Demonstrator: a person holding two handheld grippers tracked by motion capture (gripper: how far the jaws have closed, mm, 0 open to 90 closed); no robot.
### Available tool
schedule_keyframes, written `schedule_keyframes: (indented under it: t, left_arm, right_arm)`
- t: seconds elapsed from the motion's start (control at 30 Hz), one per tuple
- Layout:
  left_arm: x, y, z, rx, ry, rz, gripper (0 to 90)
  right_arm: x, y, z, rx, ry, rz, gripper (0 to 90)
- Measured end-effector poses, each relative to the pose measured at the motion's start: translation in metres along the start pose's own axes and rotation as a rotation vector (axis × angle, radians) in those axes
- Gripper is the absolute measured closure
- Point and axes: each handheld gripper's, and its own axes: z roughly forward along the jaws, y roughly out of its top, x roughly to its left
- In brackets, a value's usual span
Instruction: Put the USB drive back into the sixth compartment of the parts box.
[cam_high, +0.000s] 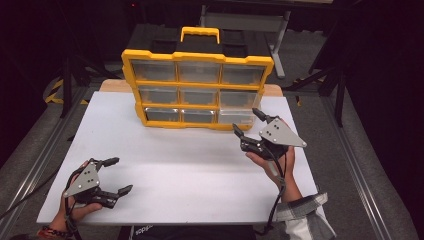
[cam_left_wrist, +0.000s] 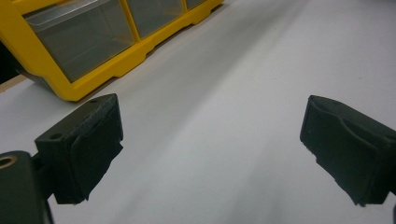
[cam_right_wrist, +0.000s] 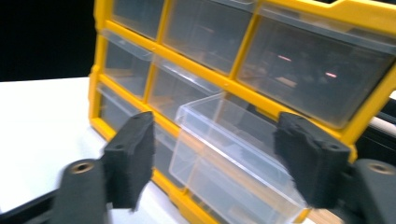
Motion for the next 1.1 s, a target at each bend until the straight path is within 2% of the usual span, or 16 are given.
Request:
schedule_keyframes:
  t: [0.27, 0.57, 0.87, 0.97, 1.1]
  left_arm:
    - [-0.001, 0.000, 0.000, 0.002, 0.001, 0.009, 6.9]
    - [-0.001, 0.000, 0.000, 0.000, 0.001, 0.009, 6.9]
    - [-0.001, 0.001, 0.000, -0.001, 0.001, 0.008, 6.8]
    - [-0.001, 0.001, 0.000, -0.008, 0.000, 0.005, 6.7]
    - [0.000, 0.001, 0.000, -0.009, 0.002, 0.006, 6.7]
  right_arm:
    - [0.013, -0.010, -0.003, 0.010, 0.036, -0.035, 40.3]
    - [0.021, -0.023, -0.005, 0.026, 0.067, -0.040, 47.9]
    - [0.031, -0.040, -0.010, 0.064, 0.121, -0.055, 64.6]
    - [0.033, -0.044, -0.012, 0.076, 0.133, -0.063, 67.1]
    - [0.038, -0.054, -0.015, 0.099, 0.157, -0.068, 76.9]
